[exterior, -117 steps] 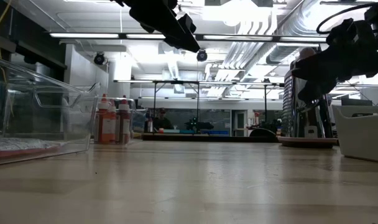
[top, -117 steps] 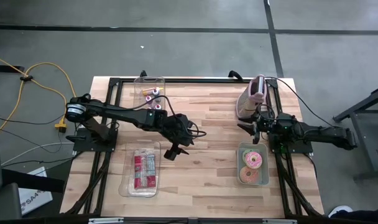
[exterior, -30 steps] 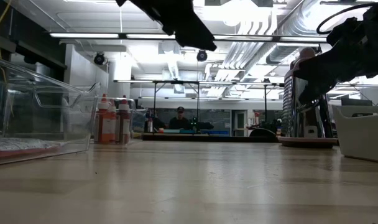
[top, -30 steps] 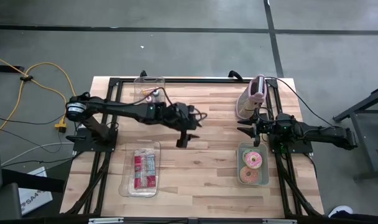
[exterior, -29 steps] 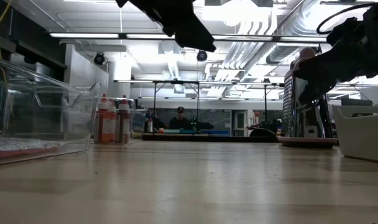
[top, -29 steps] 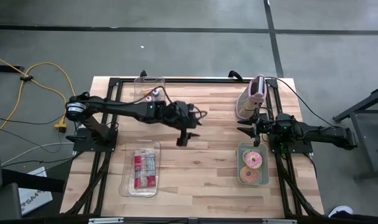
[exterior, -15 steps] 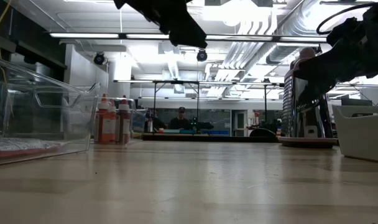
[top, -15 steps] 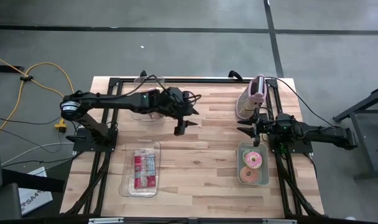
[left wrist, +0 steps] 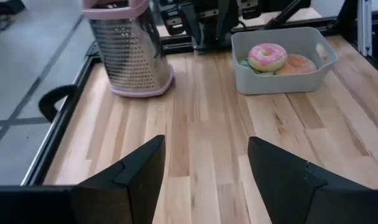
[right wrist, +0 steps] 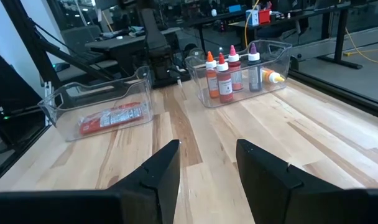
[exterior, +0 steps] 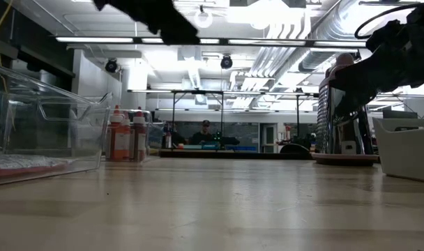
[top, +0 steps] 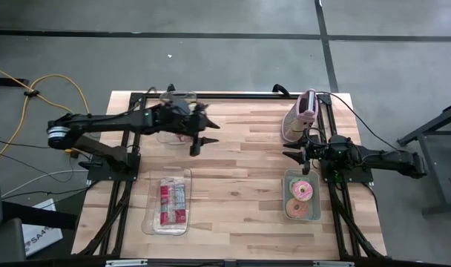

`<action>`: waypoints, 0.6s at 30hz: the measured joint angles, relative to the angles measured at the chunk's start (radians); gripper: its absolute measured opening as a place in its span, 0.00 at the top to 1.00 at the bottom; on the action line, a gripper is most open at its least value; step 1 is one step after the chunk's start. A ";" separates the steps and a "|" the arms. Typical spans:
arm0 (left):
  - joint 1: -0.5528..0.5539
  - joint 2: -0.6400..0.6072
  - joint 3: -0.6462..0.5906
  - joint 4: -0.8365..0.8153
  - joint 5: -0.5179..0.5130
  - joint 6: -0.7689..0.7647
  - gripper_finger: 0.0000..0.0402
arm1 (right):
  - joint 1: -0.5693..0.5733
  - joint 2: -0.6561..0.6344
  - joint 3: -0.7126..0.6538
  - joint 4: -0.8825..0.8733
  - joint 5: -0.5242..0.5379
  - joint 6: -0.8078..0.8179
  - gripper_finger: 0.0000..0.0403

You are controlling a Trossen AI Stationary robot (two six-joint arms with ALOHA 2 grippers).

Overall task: Pick & Place Food Item
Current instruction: Return to Home Position

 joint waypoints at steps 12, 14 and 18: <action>0.009 -0.319 -0.312 0.188 -0.019 -0.065 0.45 | 0.000 0.000 0.000 0.000 0.001 0.000 0.64; 0.008 -0.376 -0.356 0.216 -0.048 -0.074 0.45 | 0.000 0.000 0.000 0.000 0.001 0.000 0.64; 0.009 -0.473 -0.451 0.245 -0.111 -0.105 0.45 | 0.000 0.000 0.000 0.000 0.001 0.000 0.64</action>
